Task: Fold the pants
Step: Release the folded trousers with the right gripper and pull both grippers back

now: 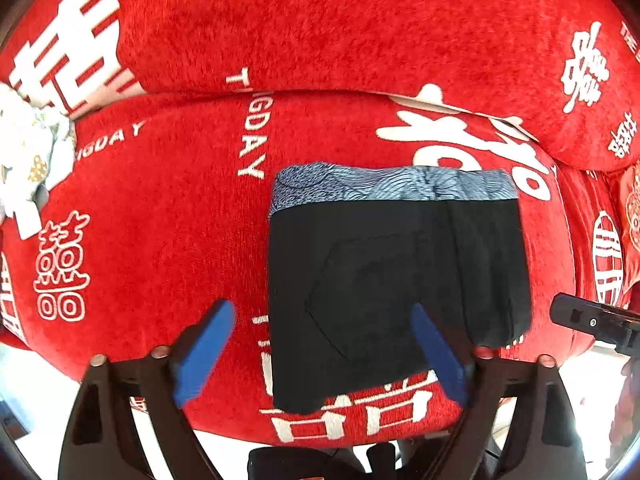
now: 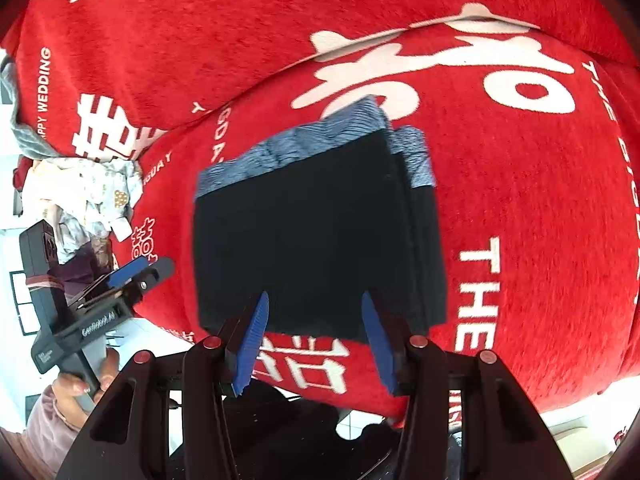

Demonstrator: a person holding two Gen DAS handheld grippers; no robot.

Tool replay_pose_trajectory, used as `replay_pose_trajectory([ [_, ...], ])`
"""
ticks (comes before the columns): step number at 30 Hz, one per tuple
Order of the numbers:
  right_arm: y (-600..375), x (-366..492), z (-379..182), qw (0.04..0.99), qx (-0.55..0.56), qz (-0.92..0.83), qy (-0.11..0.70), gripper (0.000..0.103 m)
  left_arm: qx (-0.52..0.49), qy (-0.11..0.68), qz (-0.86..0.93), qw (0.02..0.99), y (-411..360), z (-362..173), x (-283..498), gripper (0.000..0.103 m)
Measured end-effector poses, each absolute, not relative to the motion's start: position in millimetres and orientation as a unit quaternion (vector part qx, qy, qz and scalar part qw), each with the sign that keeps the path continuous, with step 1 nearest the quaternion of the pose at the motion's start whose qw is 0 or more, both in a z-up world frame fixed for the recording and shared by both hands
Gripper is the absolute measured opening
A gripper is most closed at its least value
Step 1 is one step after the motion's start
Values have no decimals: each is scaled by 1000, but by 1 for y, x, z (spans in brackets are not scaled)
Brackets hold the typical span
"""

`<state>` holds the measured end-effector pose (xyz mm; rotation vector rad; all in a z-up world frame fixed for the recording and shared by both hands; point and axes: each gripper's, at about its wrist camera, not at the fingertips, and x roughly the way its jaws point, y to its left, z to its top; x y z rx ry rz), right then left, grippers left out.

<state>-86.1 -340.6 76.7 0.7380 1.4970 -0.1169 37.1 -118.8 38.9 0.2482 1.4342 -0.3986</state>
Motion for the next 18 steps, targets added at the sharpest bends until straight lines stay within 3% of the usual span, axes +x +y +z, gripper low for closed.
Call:
replay_pose_trajectory([
  [8,-318,-85,110,673,299,-77,673,67,136,655,-161,726,-119,62,27,92],
  [12,-304,-83,127,683,261,-90,676,80,145,650,-160,728,-117,72,22,92],
  [17,-302,-83,143,694,257,-122,661,84,154,635,-178,736,-121,82,17,92],
  [18,-302,-84,146,698,253,-131,657,89,156,632,-183,737,-122,84,16,92],
])
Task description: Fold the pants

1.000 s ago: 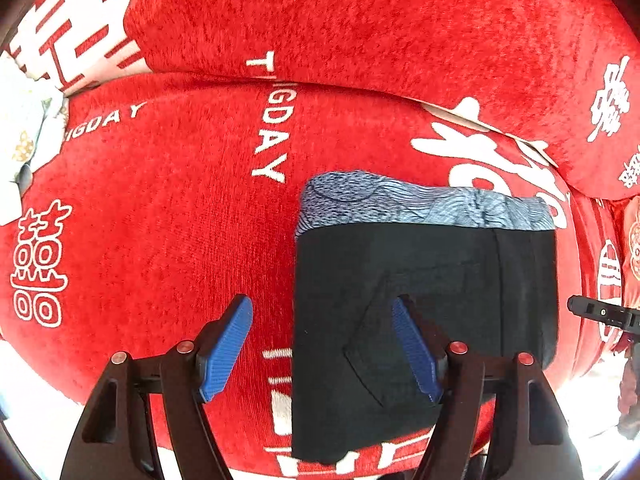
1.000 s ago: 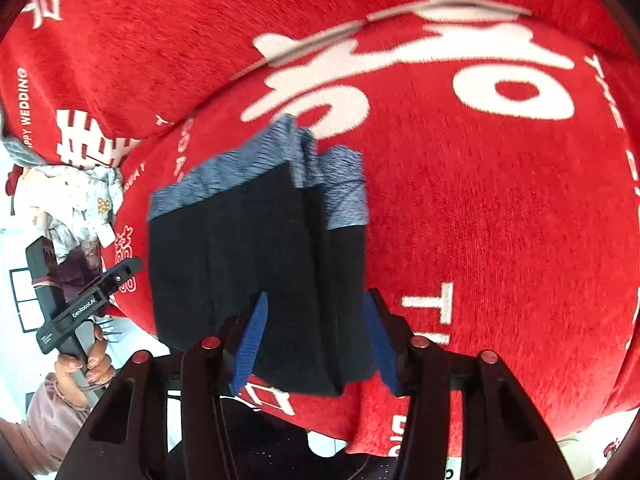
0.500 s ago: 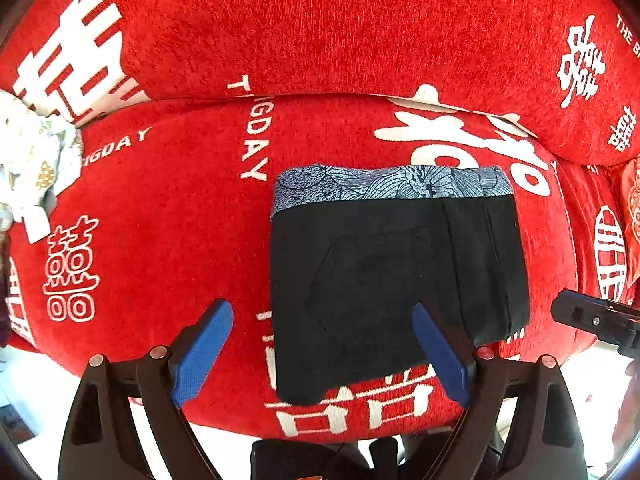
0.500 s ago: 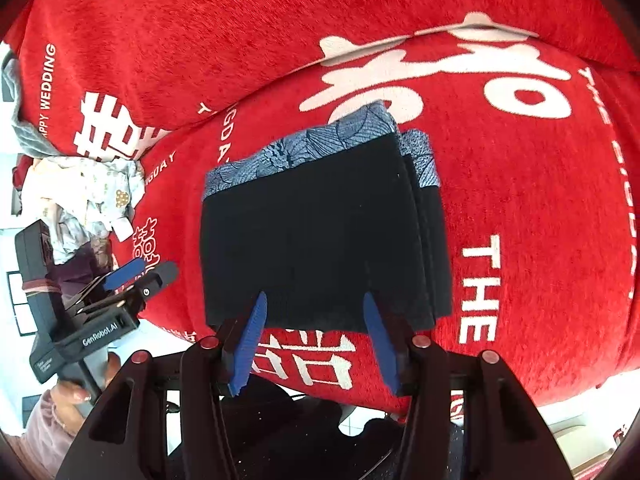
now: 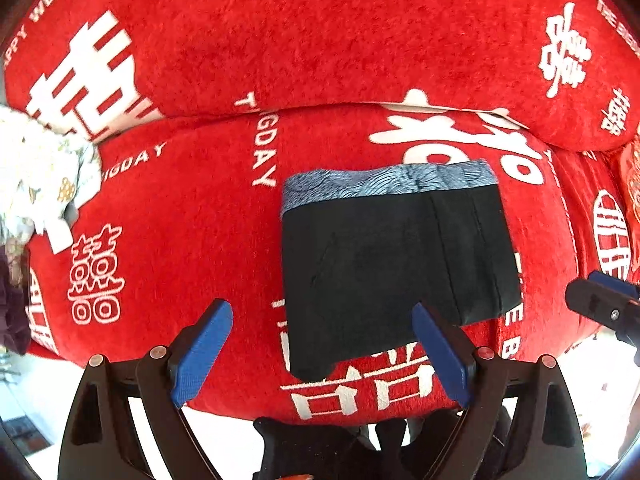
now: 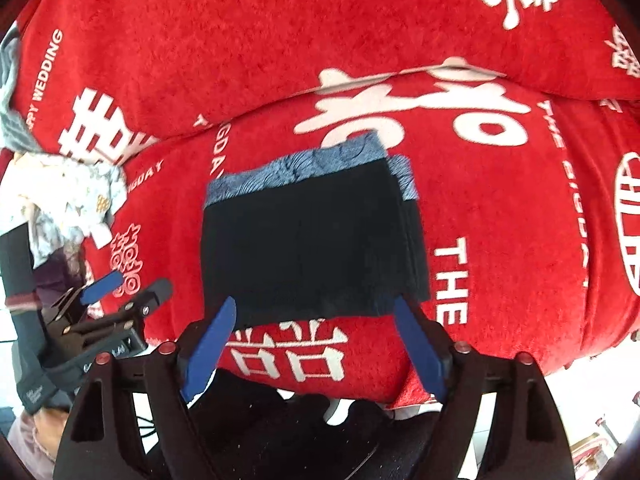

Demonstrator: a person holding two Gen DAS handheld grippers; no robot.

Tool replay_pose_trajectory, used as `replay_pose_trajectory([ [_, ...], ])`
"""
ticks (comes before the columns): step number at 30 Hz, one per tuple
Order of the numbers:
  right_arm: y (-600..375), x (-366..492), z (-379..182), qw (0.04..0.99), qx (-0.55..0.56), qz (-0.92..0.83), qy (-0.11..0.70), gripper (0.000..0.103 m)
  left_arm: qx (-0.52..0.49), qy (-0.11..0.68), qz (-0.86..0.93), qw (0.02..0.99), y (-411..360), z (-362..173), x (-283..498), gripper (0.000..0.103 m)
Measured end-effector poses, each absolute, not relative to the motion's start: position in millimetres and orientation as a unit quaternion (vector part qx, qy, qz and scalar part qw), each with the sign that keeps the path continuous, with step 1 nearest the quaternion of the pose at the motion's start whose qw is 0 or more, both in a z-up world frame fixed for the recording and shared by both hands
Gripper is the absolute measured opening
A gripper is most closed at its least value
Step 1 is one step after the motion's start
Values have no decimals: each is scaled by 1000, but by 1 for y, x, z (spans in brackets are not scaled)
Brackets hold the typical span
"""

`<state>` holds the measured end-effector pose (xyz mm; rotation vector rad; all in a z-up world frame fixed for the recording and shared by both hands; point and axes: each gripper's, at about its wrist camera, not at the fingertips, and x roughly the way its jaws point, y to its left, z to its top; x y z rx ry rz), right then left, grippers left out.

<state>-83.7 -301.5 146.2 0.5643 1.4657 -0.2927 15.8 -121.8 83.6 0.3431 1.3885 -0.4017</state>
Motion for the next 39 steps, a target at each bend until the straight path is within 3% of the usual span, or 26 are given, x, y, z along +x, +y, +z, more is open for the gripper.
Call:
replay_pose_trajectory([
  [3,-297,-86,157,706,220,-167,652,103,159,627,-198,736,-123,90,15,92],
  [21,-280,-82,190,707,119,-190,671,103,177,623,-159,745,-127,124,-8,92],
  [39,-283,-96,201,717,112,-175,666,103,184,610,-128,760,-134,140,-29,92],
])
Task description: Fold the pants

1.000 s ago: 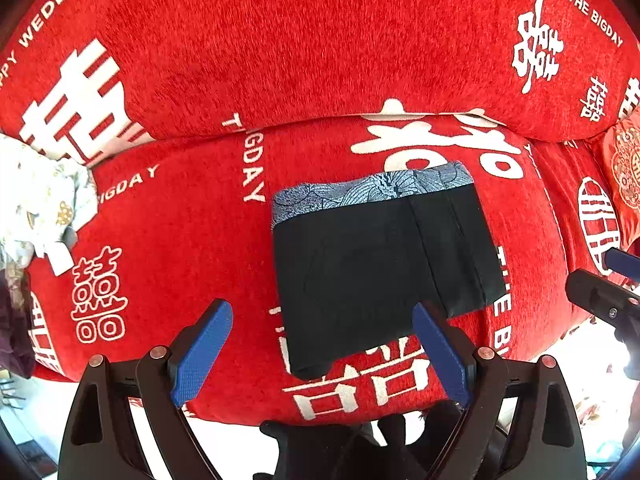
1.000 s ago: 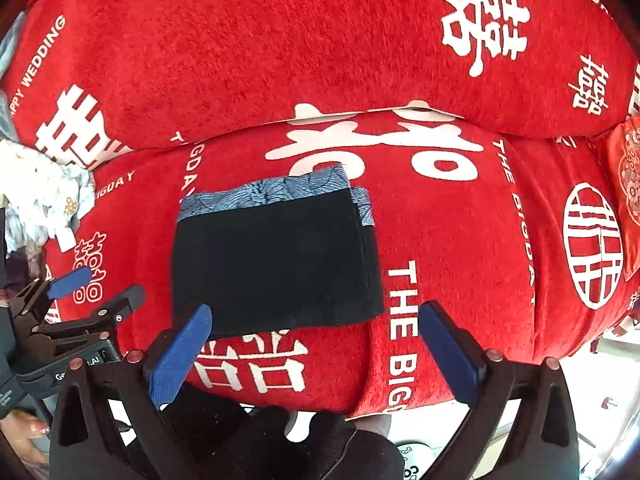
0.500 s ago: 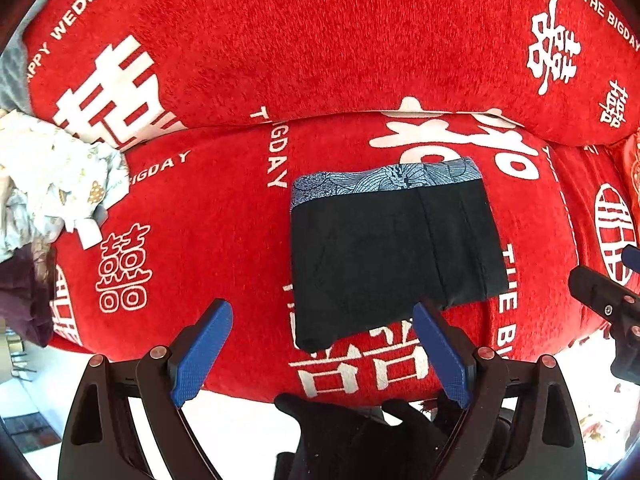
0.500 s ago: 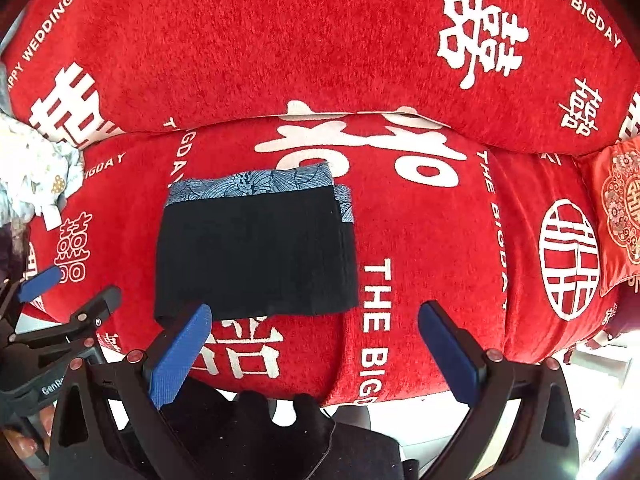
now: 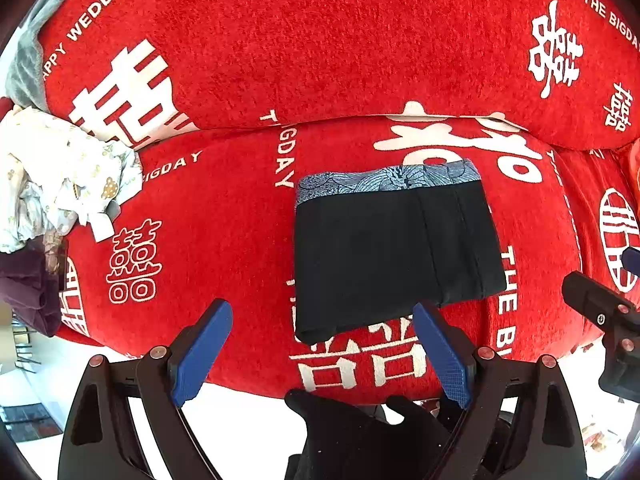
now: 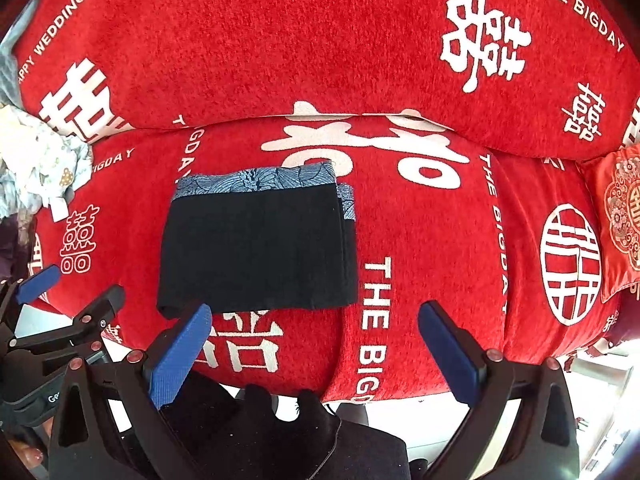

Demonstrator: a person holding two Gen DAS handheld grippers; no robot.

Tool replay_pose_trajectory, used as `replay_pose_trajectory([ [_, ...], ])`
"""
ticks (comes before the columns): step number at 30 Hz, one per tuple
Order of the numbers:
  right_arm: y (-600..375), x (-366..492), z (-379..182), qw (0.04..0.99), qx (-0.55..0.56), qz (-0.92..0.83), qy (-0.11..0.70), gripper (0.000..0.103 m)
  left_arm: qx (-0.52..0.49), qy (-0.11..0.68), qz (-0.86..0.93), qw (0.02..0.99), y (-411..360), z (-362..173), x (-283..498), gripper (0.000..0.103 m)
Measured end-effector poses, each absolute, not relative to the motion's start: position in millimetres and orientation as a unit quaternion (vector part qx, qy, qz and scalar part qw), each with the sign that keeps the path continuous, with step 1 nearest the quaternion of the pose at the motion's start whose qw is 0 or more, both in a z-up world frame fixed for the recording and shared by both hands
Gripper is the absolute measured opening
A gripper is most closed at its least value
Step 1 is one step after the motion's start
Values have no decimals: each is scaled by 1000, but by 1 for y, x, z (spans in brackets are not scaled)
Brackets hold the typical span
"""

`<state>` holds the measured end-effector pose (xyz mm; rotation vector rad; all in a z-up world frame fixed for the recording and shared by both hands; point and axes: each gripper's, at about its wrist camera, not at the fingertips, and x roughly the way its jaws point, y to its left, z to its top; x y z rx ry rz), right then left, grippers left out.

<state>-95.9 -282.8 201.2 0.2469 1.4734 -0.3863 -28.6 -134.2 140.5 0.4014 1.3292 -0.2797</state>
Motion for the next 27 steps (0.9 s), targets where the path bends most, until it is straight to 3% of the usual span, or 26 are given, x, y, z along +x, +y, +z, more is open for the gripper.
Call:
replay_pose_trajectory([
  [27,-273,-88,199,713,94,-175,672,103,185,606,-122,764,-131,144,-25,92],
])
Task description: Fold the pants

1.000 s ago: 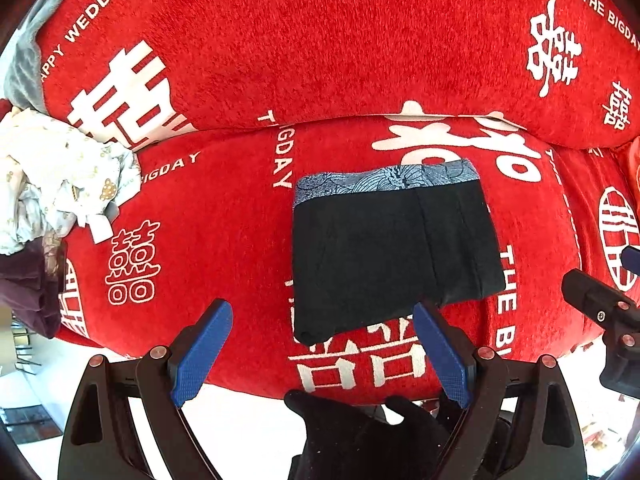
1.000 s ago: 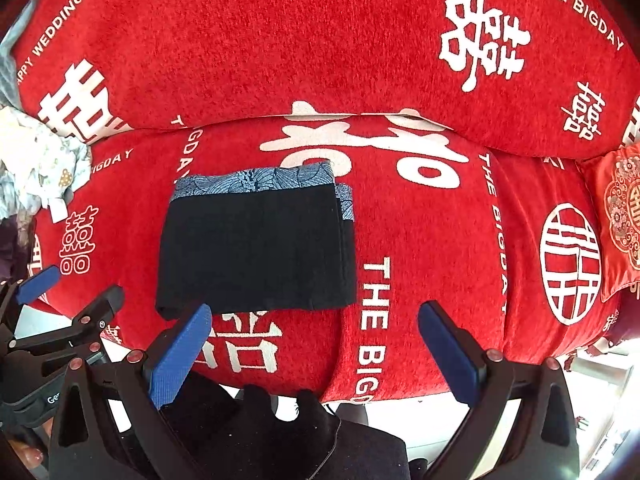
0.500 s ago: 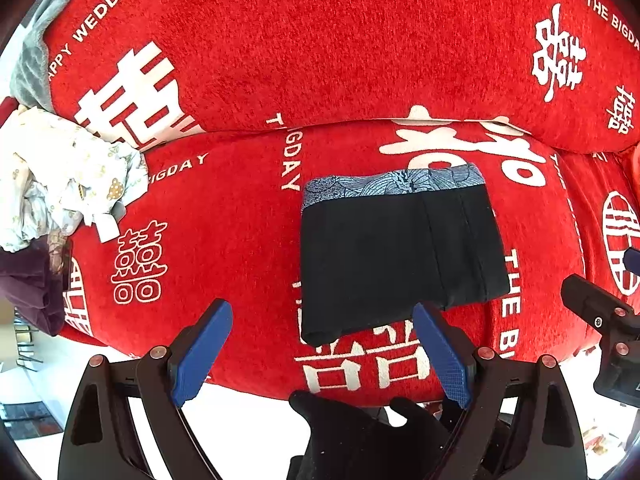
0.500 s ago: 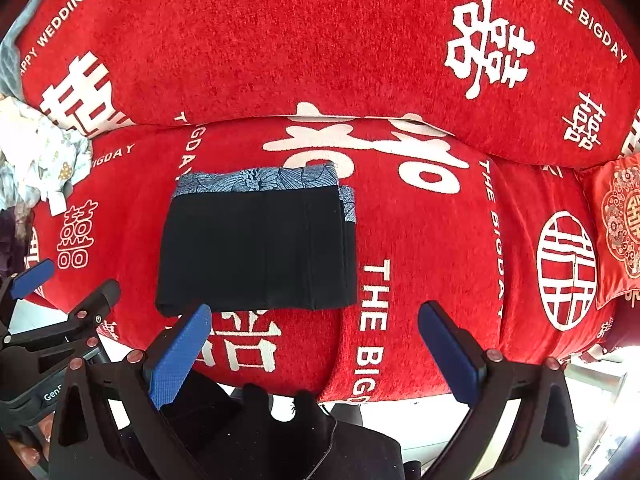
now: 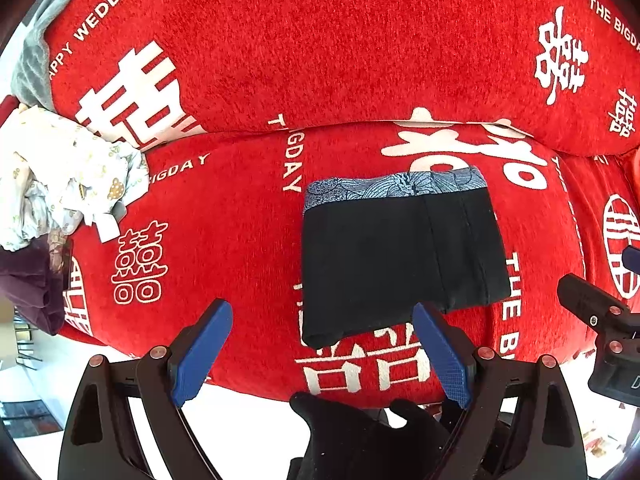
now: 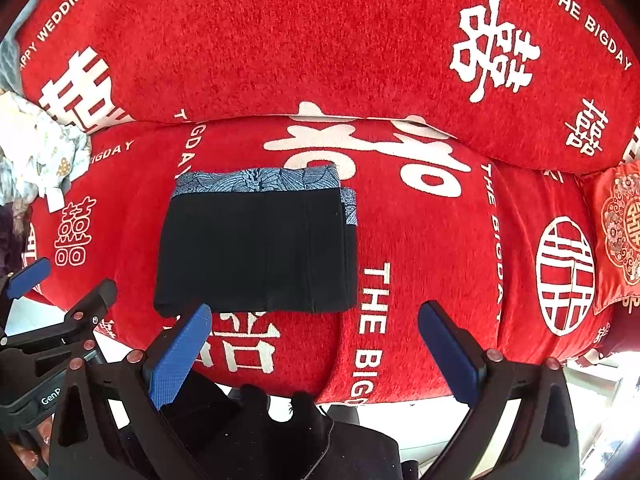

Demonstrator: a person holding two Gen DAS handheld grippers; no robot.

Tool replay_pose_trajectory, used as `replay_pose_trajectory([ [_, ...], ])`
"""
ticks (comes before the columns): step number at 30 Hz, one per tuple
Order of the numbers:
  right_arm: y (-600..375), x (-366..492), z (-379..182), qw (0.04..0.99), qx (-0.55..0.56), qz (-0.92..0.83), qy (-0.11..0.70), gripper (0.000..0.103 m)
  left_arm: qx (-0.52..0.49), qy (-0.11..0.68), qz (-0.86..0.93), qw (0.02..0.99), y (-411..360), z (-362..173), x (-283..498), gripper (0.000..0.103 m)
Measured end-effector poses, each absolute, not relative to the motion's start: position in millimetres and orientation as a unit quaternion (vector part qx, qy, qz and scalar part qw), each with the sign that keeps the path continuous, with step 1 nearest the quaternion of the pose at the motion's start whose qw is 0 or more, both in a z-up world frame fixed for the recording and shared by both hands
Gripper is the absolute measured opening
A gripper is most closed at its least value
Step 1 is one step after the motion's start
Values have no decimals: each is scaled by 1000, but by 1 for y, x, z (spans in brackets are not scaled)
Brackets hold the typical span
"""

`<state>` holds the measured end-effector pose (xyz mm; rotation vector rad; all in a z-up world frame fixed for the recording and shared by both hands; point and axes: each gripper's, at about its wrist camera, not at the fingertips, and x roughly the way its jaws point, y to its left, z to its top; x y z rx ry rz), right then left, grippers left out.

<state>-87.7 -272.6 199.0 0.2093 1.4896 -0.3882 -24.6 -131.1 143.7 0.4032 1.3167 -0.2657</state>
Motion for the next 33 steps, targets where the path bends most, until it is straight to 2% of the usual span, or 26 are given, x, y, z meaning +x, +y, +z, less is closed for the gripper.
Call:
replay_pose_trajectory([
  [33,-276,-86,193,710,98,-178,674,103,185,606,-122,764,-132,144,-24,92],
])
